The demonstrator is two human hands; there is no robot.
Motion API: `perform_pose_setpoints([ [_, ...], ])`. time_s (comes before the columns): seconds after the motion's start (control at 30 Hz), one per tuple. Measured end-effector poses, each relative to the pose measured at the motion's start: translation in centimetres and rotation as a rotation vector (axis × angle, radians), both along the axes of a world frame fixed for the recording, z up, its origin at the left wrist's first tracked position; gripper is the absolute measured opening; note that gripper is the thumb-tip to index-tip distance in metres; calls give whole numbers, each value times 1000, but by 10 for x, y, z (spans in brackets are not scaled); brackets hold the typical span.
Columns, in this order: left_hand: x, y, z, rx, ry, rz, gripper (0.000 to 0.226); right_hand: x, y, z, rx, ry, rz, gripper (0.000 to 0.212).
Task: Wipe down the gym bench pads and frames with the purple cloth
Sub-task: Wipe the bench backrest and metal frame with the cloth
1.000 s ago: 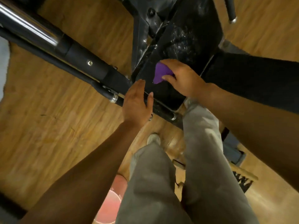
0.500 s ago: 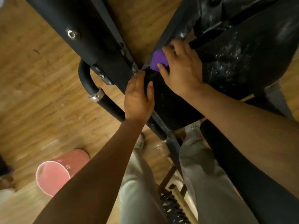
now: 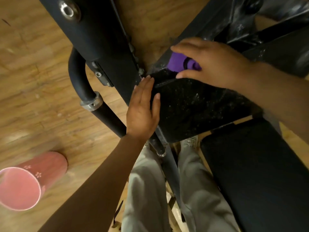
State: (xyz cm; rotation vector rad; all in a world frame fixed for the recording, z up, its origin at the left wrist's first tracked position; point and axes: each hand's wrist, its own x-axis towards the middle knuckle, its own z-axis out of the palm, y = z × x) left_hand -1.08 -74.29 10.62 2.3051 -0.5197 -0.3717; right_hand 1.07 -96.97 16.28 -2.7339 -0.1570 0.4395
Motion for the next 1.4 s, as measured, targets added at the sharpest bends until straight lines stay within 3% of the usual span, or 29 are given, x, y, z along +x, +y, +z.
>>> perform_pose_setpoints([
  [0.07, 3, 1, -2, -8, -2, -13, 43, -2, 9, -7, -128, -129, -43, 59],
  [0.17, 5, 4, -3, -19, -14, -28, 42, -11, 38, -20, -217, -110, -65, 69],
  [0.27, 6, 5, -3, -42, -24, -48, 41, -20, 41, -16, -151, -25, -40, 75],
  [0.4, 6, 8, -4, -41, -11, -67, 42, -23, 12, -3, 36, -10, -95, 54],
  [0.57, 4, 7, -5, -82, -6, -46, 42, -17, 59, -23, -49, -280, -119, 35],
  [0.7, 0, 9, -6, -135, 45, -13, 41, -18, 78, -35, 50, -290, -72, 32],
  [0.8, -4, 10, -6, -116, 63, 15, 45, -26, 42, -26, 8, -161, 48, 40],
  [0.93, -5, 7, -4, -109, 80, 41, 47, -34, -5, -14, -55, -112, -225, 39],
  [1.03, -7, 5, -6, -105, 76, 45, 47, -33, 22, -23, -118, -160, -388, 40],
  [1.2, -6, 8, -8, -132, 74, -9, 45, -17, 92, -36, 46, -260, -179, 33],
  [1.3, -6, 7, -5, -109, 78, 11, 46, -13, 65, -28, 15, -216, -90, 35],
  [1.4, -8, 5, -2, -81, 89, 59, 49, -21, 19, -22, -75, -240, -144, 33],
])
